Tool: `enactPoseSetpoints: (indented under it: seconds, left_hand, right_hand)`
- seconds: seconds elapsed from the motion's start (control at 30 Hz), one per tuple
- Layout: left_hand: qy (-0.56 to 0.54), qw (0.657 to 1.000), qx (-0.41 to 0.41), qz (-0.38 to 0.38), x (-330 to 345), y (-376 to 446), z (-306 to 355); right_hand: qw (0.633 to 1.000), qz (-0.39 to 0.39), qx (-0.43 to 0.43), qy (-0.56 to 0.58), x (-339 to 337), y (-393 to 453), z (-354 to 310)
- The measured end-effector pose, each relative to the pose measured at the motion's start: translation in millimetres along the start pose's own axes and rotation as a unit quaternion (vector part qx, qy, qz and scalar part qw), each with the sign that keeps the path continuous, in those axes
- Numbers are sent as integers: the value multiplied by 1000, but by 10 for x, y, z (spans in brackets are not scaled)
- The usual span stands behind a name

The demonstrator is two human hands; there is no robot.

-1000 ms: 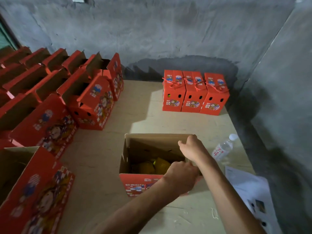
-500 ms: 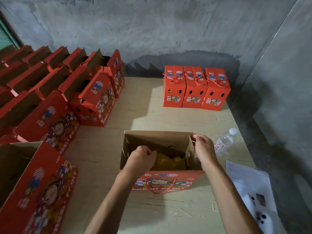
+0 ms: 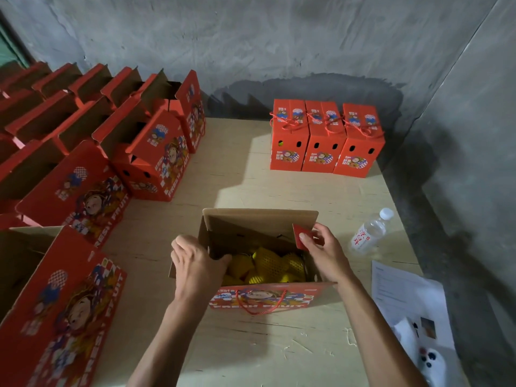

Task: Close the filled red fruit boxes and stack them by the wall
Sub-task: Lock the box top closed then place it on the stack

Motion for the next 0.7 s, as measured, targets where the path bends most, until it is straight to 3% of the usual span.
enactPoseSetpoints:
  seconds: [0.1,0.2,0.33,0.53,0.7]
  left_hand:
    - [-74,995,13,-71,67,52,17]
    - [46,981,69,-175,229,136,-9]
    - [98,951,27,-290,371,269,8]
    - [151,934,26,-324,406,314,50]
    - [171,914,69,-362,521,165,-62]
  right_hand:
    - [997,-26,-26,64,71,16,54]
    - [995,-29,-32,87,107,17,152]
    - [996,-24,-60,66,120,85,178]
    - [989,18,-140,-49,57,137,216]
    - [935,66,-243,-252,-23,133,60]
Point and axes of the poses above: each hand's wrist, its own y-axis towards the middle knuckle, its own x-axis out of the palm, z = x × y, the point moved 6 cm from there along y, towards the middle knuckle, and after that the axes turned 2 degrees about -y, right-handed, at the moved point
